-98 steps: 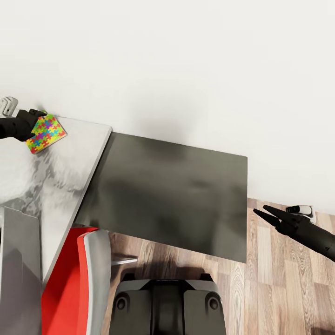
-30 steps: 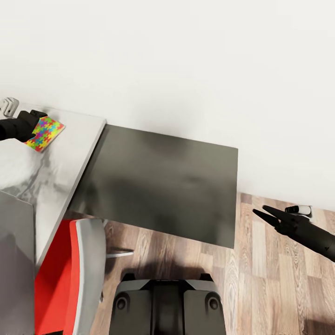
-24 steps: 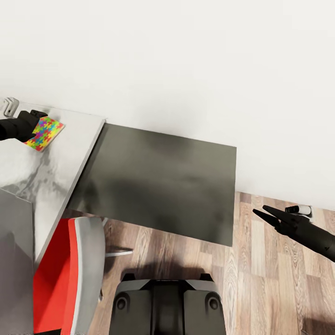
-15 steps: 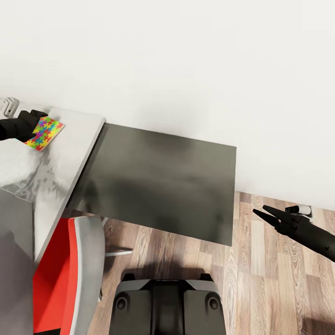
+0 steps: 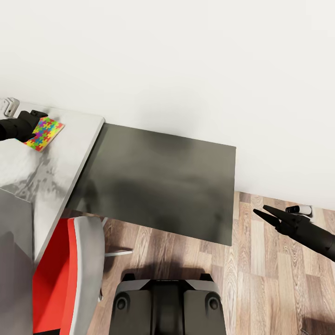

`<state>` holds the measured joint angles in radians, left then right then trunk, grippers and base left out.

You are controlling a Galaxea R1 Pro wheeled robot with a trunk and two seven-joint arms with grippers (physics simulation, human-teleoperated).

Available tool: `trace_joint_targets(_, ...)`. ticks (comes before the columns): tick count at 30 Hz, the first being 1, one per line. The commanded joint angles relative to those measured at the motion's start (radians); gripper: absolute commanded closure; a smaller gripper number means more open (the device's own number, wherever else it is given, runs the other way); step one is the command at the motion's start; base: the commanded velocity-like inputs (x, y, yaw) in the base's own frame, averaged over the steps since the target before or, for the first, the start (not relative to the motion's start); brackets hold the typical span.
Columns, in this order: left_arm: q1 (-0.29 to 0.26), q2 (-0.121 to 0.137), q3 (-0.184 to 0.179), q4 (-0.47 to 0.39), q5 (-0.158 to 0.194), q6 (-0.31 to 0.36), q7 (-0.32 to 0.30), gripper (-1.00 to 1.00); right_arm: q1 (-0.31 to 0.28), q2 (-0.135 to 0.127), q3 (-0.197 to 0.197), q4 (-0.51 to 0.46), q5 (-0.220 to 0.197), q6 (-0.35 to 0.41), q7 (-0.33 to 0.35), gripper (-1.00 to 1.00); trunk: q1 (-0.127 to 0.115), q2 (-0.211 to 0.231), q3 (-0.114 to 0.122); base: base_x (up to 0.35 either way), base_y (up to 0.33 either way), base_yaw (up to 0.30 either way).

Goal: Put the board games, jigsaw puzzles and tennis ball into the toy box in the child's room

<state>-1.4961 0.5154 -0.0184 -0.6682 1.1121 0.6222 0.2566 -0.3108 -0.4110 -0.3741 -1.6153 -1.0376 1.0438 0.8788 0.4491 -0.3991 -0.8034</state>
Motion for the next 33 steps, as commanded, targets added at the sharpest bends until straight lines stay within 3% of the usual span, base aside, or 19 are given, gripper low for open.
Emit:
trace_joint_targets(1, 0.0, 0.0, -0.003, 0.019, 0.02, 0.002, 0.009, -1.0, -0.001, 0.0, -0.001, 0.0, 0.004, 0.003, 0.005, -1.0, 0.001, -0.001, -0.001, 0.0, 0.0, -0.101)
trace_joint_targets(13, 0.001, -0.001, -0.003, 0.019, 0.02, 0.001, 0.008, -1.0, -0.001, -0.001, -0.001, 0.0, 0.004, 0.003, 0.005, -1.0, 0.001, -0.001, -0.001, 0.0, 0.0, -0.123)
trace_joint_targets(33, 0.007, 0.0, -0.003, 0.019, 0.02, 0.001, 0.007, -1.0, -0.001, 0.0, -0.002, 0.0, 0.004, 0.003, 0.005, -1.0, 0.001, -0.001, -0.001, 0.0, 0.0, -0.015)
